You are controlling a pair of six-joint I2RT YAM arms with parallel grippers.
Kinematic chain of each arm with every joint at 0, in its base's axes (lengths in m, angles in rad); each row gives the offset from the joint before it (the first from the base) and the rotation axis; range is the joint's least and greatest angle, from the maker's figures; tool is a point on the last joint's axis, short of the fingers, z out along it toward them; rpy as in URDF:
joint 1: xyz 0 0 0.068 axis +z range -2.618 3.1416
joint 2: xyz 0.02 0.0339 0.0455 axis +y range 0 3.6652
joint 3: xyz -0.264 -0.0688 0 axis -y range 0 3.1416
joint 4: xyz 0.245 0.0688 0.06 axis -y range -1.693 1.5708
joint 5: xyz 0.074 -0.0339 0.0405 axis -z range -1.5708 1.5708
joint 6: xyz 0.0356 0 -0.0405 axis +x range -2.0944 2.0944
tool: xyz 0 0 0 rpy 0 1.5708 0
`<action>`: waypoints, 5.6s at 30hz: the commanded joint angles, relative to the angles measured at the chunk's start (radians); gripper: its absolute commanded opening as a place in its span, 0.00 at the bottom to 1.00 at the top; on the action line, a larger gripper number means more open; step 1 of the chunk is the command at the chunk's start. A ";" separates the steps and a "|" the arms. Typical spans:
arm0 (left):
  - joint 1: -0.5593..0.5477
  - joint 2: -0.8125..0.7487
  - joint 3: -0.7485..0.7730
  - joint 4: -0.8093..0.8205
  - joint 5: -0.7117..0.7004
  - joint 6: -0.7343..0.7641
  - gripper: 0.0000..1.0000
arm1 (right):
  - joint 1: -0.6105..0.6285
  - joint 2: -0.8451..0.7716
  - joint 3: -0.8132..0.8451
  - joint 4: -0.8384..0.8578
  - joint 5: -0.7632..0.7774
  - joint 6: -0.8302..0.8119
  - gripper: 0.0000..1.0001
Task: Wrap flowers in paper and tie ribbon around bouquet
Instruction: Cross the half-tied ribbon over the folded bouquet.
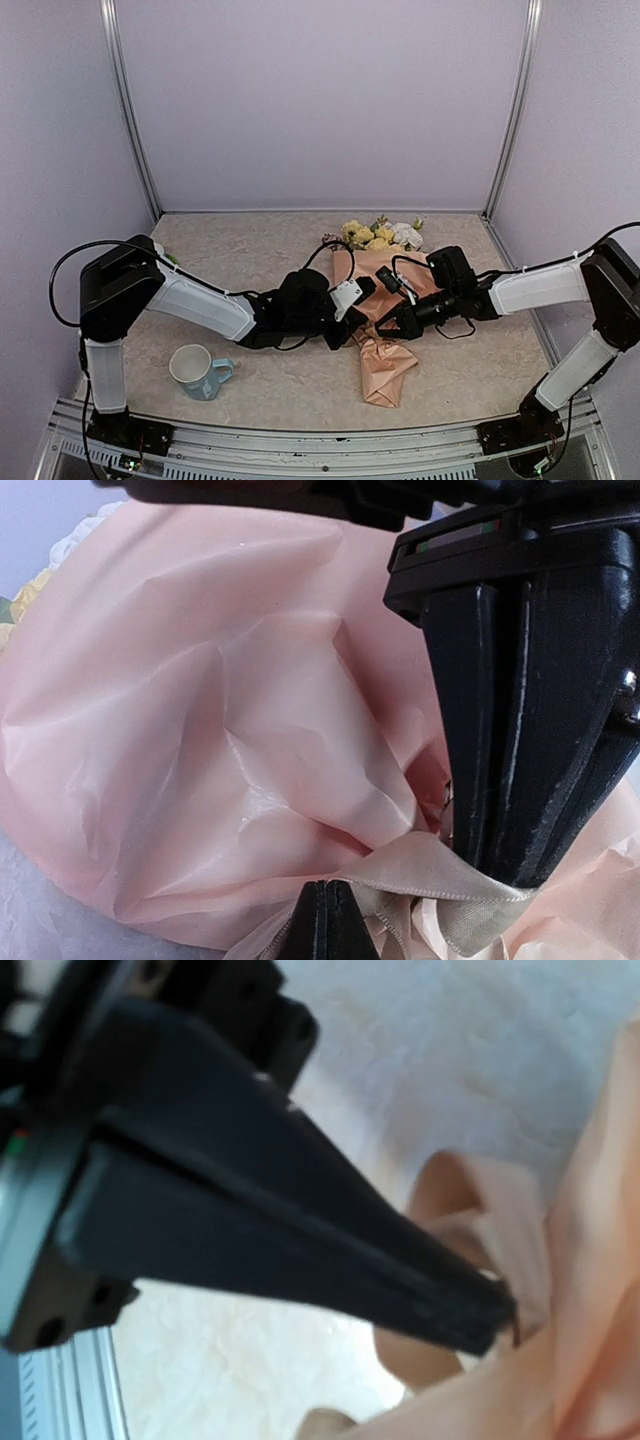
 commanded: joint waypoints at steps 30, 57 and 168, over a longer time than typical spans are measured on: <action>0.025 0.044 -0.018 0.081 0.214 -0.120 0.00 | 0.030 0.011 -0.006 0.015 0.085 0.010 0.00; 0.015 -0.142 -0.067 -0.206 0.216 0.153 0.40 | 0.029 -0.071 0.019 -0.130 0.185 -0.032 0.00; 0.053 0.008 0.010 0.044 0.320 -0.033 0.00 | 0.003 -0.080 -0.095 0.107 0.099 0.036 0.00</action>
